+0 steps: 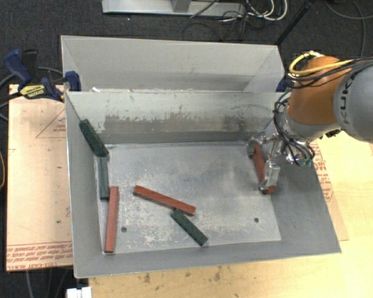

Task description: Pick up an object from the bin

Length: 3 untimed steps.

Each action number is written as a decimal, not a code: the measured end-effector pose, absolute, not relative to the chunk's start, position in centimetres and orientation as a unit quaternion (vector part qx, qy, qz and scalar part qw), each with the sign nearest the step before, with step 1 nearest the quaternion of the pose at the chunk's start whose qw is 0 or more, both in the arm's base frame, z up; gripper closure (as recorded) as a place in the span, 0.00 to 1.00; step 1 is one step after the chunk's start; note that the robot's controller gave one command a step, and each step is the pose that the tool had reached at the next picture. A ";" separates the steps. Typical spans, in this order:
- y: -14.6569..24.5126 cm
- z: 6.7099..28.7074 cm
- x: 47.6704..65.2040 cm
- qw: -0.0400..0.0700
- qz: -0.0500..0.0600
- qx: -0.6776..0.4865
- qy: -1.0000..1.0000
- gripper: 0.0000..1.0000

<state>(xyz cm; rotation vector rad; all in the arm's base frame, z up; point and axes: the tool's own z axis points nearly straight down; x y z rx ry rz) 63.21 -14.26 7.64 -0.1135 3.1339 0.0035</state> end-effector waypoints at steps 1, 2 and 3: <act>-14.3 7.0 57.0 0.000 0.001 0.008 1.000 0.00; -13.7 9.4 56.9 0.002 0.006 -0.284 0.959 0.00; -12.7 8.0 64.5 0.003 0.000 -0.199 0.980 0.00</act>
Offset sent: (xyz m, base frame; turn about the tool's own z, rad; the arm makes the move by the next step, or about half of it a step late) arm -0.0616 -0.0021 -0.0064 0.0899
